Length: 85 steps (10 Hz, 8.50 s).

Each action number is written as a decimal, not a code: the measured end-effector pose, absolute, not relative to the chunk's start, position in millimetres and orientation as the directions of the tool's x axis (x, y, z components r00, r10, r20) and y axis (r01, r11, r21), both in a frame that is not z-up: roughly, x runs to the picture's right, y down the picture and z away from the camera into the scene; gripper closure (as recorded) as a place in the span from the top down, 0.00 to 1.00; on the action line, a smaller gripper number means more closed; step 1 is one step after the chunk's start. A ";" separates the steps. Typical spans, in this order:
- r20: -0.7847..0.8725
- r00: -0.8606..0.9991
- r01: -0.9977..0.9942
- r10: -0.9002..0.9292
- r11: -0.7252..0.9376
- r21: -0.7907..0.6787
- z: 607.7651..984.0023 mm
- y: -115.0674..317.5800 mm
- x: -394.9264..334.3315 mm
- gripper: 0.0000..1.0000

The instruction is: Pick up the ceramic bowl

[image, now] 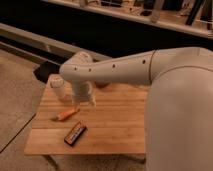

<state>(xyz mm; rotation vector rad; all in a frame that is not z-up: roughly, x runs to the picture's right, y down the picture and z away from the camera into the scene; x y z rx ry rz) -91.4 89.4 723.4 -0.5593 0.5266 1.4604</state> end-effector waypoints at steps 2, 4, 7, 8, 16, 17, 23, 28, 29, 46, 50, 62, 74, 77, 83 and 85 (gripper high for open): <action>-0.635 0.026 -1.000 0.772 0.015 -0.022 743.6 79.9 -82.7 0.65; -0.625 0.003 -1.000 0.780 -0.003 -0.010 771.2 62.3 -70.7 0.65; -0.595 -0.036 -0.999 0.803 -0.035 0.013 819.8 21.5 -45.8 0.65; -0.585 -0.047 -0.999 0.810 -0.045 0.018 831.0 9.4 -39.5 0.65; -0.564 -0.155 -0.988 0.811 -0.143 0.066 924.0 -66.2 4.5 0.65; -0.572 -0.167 -0.986 0.803 -0.148 0.079 936.0 -69.8 9.8 0.65; -0.624 -0.238 -0.971 0.744 -0.192 0.141 986.0 -56.5 34.2 0.65; -0.653 -0.220 -0.975 0.725 -0.181 0.127 1006.5 -40.5 33.4 0.52; -0.665 -0.208 -0.978 0.717 -0.168 0.124 1007.6 -35.9 31.6 0.40; -0.783 -0.051 -0.999 0.619 -0.020 0.050 963.1 -22.7 14.2 0.00; -0.783 -0.051 -0.999 0.620 -0.020 0.050 963.1 -22.8 14.1 0.00; -0.783 -0.051 -0.999 0.620 -0.020 0.050 963.2 -22.7 14.1 0.00; -0.784 -0.052 -0.999 0.618 -0.020 0.050 963.9 -21.7 14.7 0.00; -0.784 -0.051 -0.999 0.618 -0.019 0.050 963.8 -21.7 14.2 0.00; -0.784 -0.051 -0.999 0.618 -0.019 0.050 963.8 -21.8 14.2 0.00; -0.784 -0.051 -0.999 0.618 -0.019 0.050 963.8 -21.8 14.2 0.00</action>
